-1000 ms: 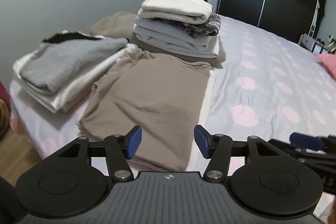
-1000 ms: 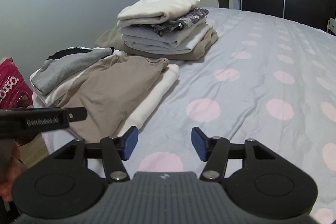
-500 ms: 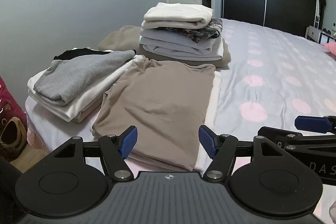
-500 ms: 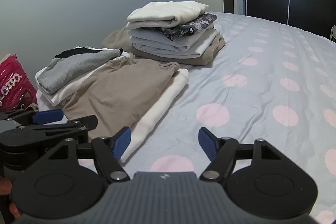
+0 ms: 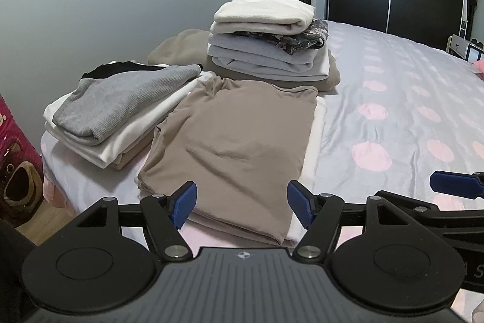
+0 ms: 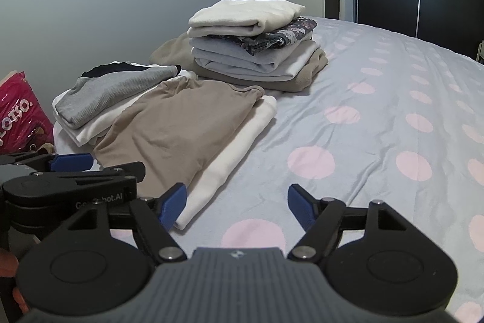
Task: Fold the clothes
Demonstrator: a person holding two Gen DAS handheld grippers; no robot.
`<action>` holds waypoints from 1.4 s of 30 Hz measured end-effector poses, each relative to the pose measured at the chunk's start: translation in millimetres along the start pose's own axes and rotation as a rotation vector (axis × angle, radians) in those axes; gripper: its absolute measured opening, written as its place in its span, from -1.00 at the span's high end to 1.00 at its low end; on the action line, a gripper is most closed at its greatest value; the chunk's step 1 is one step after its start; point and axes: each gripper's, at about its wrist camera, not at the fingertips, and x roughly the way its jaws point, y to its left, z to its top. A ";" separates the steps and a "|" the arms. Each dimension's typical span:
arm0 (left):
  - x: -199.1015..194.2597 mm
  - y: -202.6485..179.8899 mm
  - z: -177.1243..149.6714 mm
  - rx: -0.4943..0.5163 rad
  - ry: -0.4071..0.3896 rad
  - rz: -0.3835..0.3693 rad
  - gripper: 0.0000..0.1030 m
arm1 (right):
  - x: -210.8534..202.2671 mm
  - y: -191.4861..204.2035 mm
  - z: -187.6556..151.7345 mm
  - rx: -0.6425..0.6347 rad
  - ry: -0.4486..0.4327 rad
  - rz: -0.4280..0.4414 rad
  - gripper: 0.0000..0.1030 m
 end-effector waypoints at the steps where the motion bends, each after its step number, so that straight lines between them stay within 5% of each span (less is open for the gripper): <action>1: 0.3 -0.1 -0.1 0.002 0.002 0.000 -0.26 | 0.0 0.0 -0.2 0.000 0.000 -0.001 -0.48; 42: 4.7 -2.1 -0.4 0.010 0.048 0.012 -0.26 | 4.0 -4.4 -5.1 0.030 0.019 -0.001 -0.48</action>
